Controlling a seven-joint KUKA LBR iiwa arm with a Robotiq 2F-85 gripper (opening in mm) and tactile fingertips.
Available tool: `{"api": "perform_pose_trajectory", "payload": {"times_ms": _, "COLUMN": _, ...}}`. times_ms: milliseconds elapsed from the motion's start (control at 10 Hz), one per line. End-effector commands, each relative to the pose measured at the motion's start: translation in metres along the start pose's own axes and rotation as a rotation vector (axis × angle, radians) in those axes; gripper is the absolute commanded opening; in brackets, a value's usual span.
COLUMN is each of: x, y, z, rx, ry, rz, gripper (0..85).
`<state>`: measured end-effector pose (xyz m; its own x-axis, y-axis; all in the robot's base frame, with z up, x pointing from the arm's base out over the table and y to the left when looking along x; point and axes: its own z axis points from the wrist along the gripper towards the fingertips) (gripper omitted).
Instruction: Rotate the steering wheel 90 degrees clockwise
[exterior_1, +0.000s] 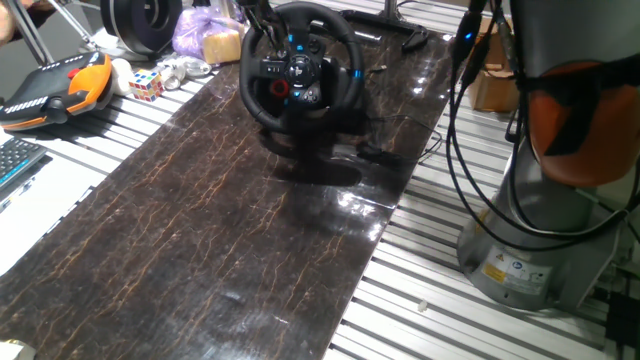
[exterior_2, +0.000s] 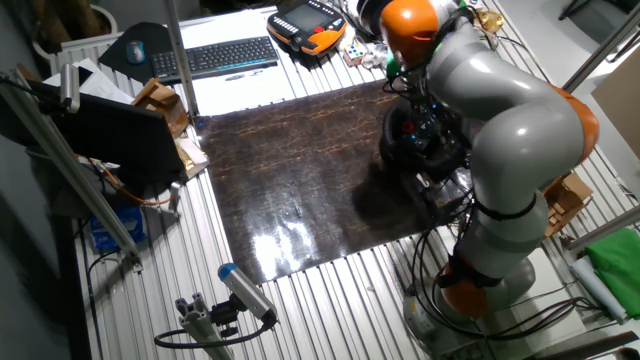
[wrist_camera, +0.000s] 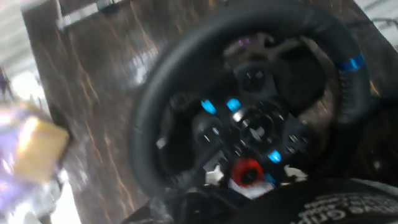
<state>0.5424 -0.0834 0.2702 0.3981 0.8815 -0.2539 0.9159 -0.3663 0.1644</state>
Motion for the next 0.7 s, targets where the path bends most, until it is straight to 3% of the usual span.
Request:
{"api": "perform_pose_trajectory", "payload": {"times_ms": 0, "x": 0.003, "y": -0.004, "z": 0.001, "rx": -0.047, "ry": 0.065, "rz": -0.263, "gripper": 27.7}}
{"api": "perform_pose_trajectory", "payload": {"times_ms": 200, "x": 0.007, "y": -0.011, "z": 0.002, "rx": -0.022, "ry": 0.137, "rz": -0.432, "gripper": 3.0}}
{"api": "perform_pose_trajectory", "payload": {"times_ms": 600, "x": 0.012, "y": -0.021, "z": 0.006, "rx": -0.028, "ry": 0.186, "rz": -0.647, "gripper": 0.7}}
